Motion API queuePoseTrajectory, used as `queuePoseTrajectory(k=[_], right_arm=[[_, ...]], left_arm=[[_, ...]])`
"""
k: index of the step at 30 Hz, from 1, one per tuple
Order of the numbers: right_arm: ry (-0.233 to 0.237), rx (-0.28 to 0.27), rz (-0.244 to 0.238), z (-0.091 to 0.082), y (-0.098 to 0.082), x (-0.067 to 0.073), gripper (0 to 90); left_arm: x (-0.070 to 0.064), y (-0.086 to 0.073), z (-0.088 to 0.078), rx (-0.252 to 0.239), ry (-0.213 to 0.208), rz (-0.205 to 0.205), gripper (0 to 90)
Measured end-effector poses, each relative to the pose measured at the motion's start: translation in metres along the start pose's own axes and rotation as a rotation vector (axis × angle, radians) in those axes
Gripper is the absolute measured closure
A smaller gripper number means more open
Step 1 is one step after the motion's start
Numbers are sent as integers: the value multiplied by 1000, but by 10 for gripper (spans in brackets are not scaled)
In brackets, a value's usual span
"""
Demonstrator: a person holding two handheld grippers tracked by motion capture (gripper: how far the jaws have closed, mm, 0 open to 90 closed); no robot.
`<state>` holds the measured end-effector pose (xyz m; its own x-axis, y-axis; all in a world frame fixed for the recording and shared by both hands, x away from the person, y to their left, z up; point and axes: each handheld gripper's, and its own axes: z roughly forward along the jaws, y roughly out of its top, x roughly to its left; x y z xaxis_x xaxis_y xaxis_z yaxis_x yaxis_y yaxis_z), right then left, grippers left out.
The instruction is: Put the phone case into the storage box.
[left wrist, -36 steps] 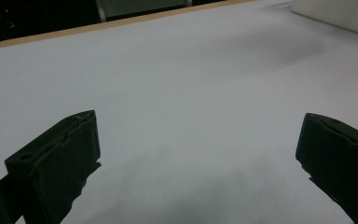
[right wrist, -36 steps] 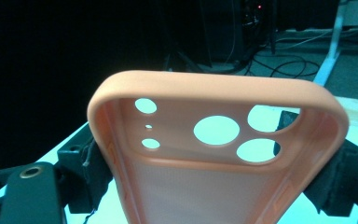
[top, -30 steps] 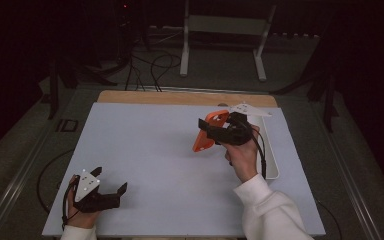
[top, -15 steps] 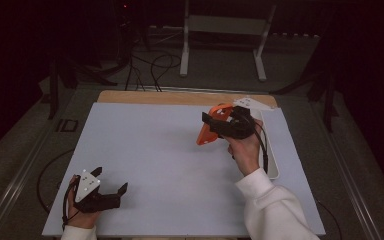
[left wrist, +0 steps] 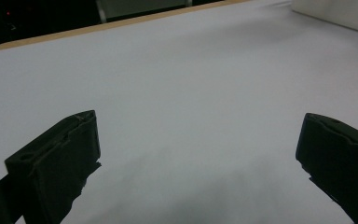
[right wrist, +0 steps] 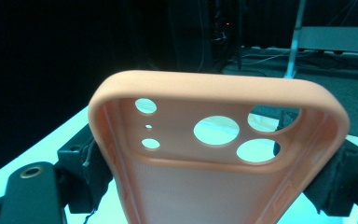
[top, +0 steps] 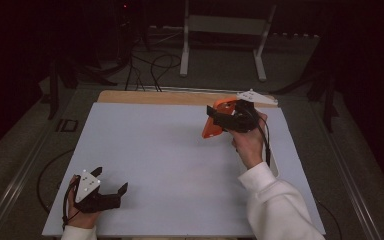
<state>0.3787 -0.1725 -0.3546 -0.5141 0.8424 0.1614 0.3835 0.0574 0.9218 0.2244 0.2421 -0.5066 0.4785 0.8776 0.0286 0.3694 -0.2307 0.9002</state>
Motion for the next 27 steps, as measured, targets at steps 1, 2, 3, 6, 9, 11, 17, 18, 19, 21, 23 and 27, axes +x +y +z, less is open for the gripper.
queuePoseTrajectory(k=[1,2,3,6,9,11,17,18,19,21,23,27], right_arm=[[-3,1,0,1,1,0,162],[-7,1,-1,1,1,-1,162],[-9,1,1,2,2,-2,161],[-22,2,0,3,3,-4,162],[-28,3,0,4,4,-5,161],[-40,4,0,5,5,-8,162],[-64,6,-2,7,8,-13,161],[-69,8,-5,7,9,-14,161],[-73,10,-6,7,9,-15,161],[-78,7,-4,7,11,-17,161],[-87,8,-5,8,12,-19,161],[-101,7,-5,9,13,-22,161]], left_arm=[[0,0,0,-1,-1,-1,5],[0,0,0,-3,-1,-2,5],[0,0,0,-2,-1,-1,5],[1,0,-1,-2,-1,-3,5],[1,0,-1,-4,-1,-2,5],[0,0,0,-4,-2,-2,5],[0,0,-1,-6,-3,-2,5],[0,0,-1,-5,-3,-2,5],[0,0,0,-5,-3,-3,5],[0,0,0,-6,-3,-3,5],[0,0,0,-6,-2,-3,5],[0,0,0,-5,-3,-3,5]])
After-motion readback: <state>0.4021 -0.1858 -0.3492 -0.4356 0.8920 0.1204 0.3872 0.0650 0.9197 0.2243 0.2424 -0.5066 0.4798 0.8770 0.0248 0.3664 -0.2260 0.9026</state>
